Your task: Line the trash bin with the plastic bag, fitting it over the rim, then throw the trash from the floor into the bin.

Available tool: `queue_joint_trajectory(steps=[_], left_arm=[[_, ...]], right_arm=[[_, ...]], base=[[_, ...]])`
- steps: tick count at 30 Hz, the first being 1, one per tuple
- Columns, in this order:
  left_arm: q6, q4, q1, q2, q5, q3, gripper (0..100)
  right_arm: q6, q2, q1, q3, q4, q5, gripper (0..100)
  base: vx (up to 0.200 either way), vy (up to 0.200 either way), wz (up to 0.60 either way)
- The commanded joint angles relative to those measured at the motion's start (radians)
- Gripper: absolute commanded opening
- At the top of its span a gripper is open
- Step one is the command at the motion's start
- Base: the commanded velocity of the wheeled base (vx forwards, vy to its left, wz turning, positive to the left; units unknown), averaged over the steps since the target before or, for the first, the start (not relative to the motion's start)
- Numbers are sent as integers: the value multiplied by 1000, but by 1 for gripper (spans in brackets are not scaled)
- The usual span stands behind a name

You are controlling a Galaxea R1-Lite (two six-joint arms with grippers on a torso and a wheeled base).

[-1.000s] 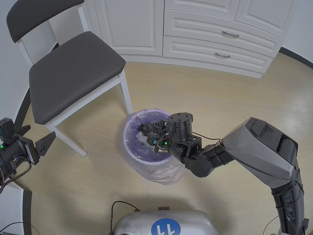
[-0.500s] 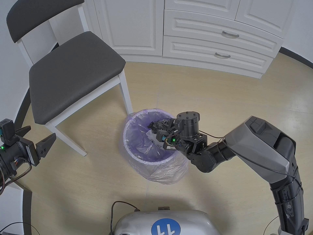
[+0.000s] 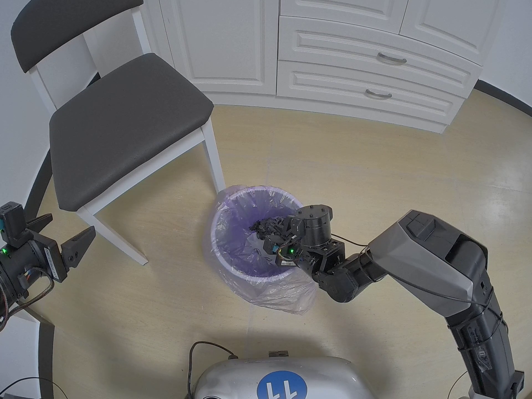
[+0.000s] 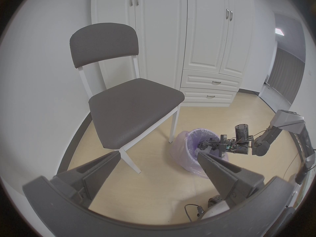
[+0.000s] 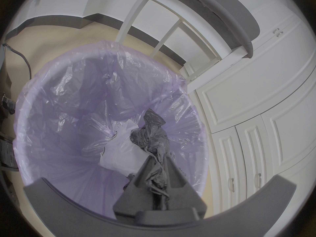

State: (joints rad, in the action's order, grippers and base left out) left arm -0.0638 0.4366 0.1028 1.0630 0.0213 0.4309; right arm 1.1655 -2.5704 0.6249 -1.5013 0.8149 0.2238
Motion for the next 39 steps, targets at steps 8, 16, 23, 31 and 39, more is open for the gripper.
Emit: queue_joint_trajectory(steps=[8,16,23,31,39], left_arm=[[-1,1,0,0,0,0,100],[-1,1,0,-3,0,2,100],[-1,2,0,-3,0,2,100],[-1,1,0,-1,0,2,100],[-1,1,0,-1,0,0,100]], right_arm=[[5,56,21,-2,-11,0,0],[8,84,50,12,-17,0,0],[11,67,49,13,-13,6,100],[14,67,47,13,-14,6,100],[14,99,53,13,-17,6,100]], base=[[0,0,0],[0,0,0],[0,0,0],[0,0,0],[0,0,0]])
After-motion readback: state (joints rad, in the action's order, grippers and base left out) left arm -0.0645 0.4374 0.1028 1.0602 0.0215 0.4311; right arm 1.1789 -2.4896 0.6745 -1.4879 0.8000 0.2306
